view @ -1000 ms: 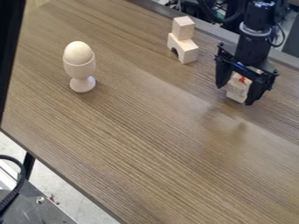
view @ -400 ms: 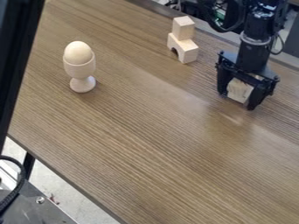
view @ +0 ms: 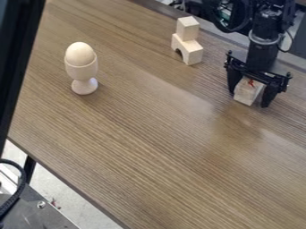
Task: Move the block
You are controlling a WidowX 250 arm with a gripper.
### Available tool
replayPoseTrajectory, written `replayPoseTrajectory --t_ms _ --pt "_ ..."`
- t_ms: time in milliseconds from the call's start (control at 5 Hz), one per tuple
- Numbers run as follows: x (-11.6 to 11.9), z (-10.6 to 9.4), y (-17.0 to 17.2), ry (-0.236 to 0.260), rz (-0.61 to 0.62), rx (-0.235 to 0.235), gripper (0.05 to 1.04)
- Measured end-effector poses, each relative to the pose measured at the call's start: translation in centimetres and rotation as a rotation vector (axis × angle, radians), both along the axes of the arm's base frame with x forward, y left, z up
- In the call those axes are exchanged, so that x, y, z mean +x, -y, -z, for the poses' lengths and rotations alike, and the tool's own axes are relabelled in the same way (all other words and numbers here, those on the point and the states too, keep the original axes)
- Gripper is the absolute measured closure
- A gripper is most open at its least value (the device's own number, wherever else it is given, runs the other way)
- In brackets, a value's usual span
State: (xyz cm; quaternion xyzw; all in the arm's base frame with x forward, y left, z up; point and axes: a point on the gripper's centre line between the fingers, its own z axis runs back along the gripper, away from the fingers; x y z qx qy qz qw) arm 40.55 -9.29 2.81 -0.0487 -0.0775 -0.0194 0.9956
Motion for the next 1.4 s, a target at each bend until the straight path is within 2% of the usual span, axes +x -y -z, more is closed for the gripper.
replayPoseTrajectory --t_ms 200,400,600,800,1000,1200,1400 --pt "0.0 0.2 -0.4 0.026 -0.063 0.009 0.409" --pt "-0.1 0.3 -0.4 0.030 -0.070 0.007 0.488" --pt "-0.2 0.3 -0.4 0.031 -0.074 0.006 0.488" --pt "-0.2 0.3 -0.5 0.032 -0.087 0.003 0.432" --pt "-0.3 0.2 -0.3 0.033 -0.106 -0.013 0.146" --pt "-0.4 0.2 -0.3 0.028 -0.104 -0.011 0.083" --pt "-0.3 -0.9 -0.4 0.052 -0.100 -0.010 0.083"
